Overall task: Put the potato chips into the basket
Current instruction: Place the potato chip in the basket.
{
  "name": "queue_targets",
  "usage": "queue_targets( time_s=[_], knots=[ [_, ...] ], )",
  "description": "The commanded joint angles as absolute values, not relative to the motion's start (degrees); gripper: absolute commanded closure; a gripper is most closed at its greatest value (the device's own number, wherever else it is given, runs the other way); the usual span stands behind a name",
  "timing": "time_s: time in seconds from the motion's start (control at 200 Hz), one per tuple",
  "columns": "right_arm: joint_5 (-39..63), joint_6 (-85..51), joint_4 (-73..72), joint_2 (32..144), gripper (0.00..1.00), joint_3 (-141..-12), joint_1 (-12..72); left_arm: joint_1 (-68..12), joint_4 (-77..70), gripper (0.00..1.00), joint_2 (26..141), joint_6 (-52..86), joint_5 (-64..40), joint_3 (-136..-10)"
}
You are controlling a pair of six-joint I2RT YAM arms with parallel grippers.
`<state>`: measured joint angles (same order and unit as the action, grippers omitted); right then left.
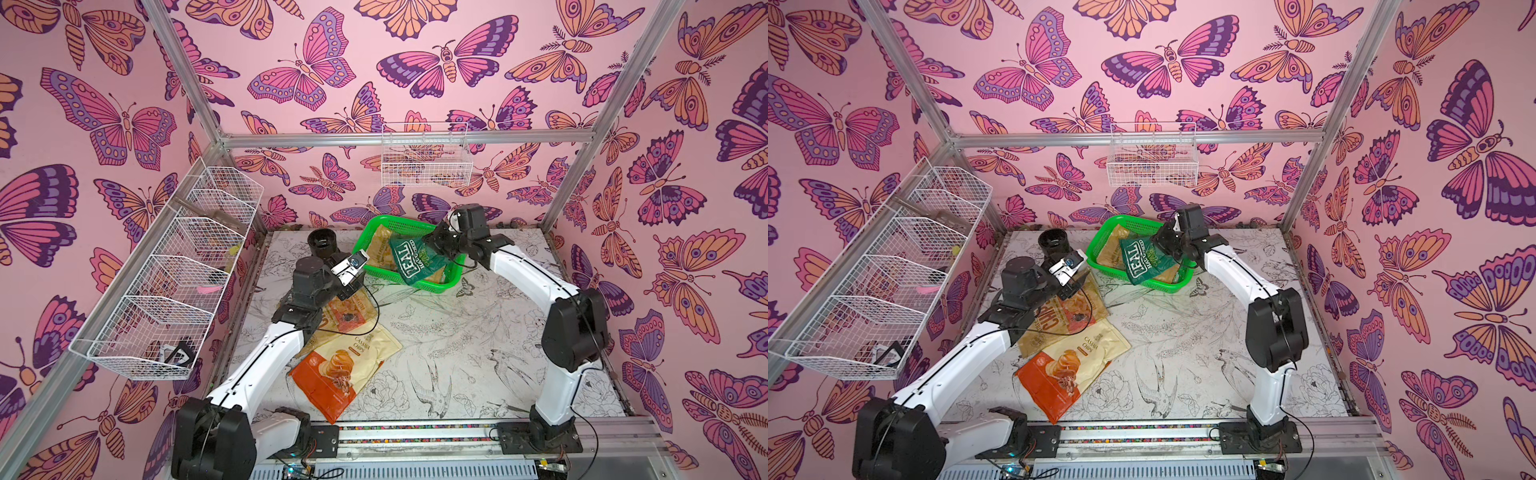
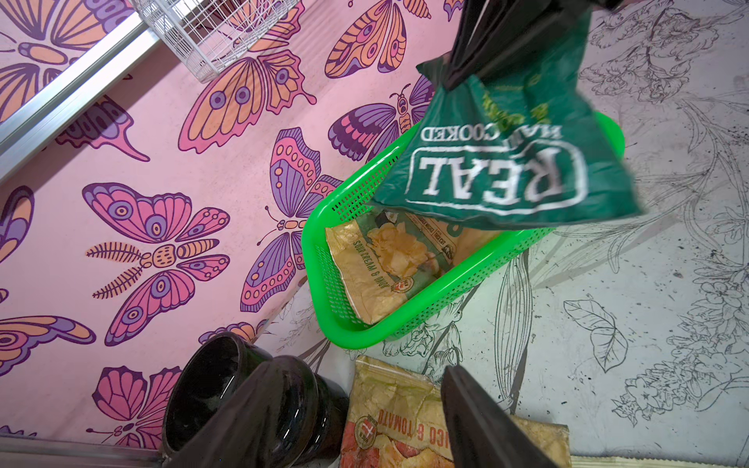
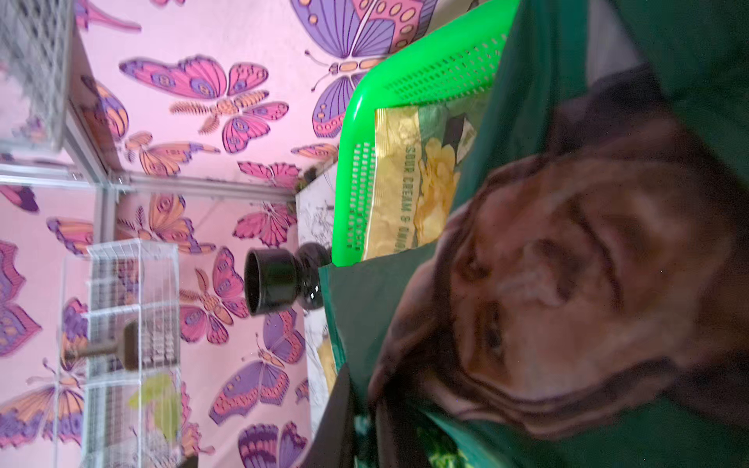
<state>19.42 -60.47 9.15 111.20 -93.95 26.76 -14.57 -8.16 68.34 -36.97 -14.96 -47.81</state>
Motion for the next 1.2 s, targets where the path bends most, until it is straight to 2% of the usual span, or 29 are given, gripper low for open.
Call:
queue_targets(
  time_s=[0.0, 0.25, 0.731, 0.761, 0.811, 0.836, 0.881, 0.986, 1.197],
  knots=[
    [15.2, -71.4, -4.4, 116.1, 1.00, -96.5, 26.8, -14.2, -9.5, 0.31, 67.3, -36.1, -15.6, -46.7],
    [9.2, -83.1, -17.7, 126.2, 1.00, -100.0, 27.5, -14.3, -9.4, 0.31, 66.8, -36.8, -15.6, -46.4],
    [-4.4, -87.8, -14.6, 135.2, 1.00, -111.5, 33.2, -14.2, -9.0, 0.31, 65.8, -38.0, -15.1, -46.1],
    [-5.0, -87.8, -13.1, 135.2, 0.92, -111.7, 33.5, -14.2, -8.9, 0.31, 65.7, -38.1, -15.0, -46.2],
    [-5.0, -87.6, -11.7, 135.1, 0.65, -111.8, 33.8, -14.2, -8.8, 0.31, 65.5, -38.4, -14.9, -46.1],
    [-4.5, -87.5, -11.5, 135.0, 0.55, -111.6, 33.8, -14.1, -8.8, 0.31, 65.4, -38.4, -14.8, -46.1],
    [-2.9, -87.5, -10.9, 135.0, 0.45, -111.4, 33.8, -14.1, -8.7, 0.31, 65.1, -38.5, -14.8, -46.1],
    [0.5, -87.8, -10.8, 133.5, 0.41, -109.1, 33.8, -14.1, -8.7, 0.31, 64.9, -38.3, -15.0, -46.1],
    [0.0, -85.7, -11.0, 130.1, 0.40, -105.0, 34.1, -14.1, -8.6, 0.31, 64.9, -38.4, -15.6, -46.1]
  ],
)
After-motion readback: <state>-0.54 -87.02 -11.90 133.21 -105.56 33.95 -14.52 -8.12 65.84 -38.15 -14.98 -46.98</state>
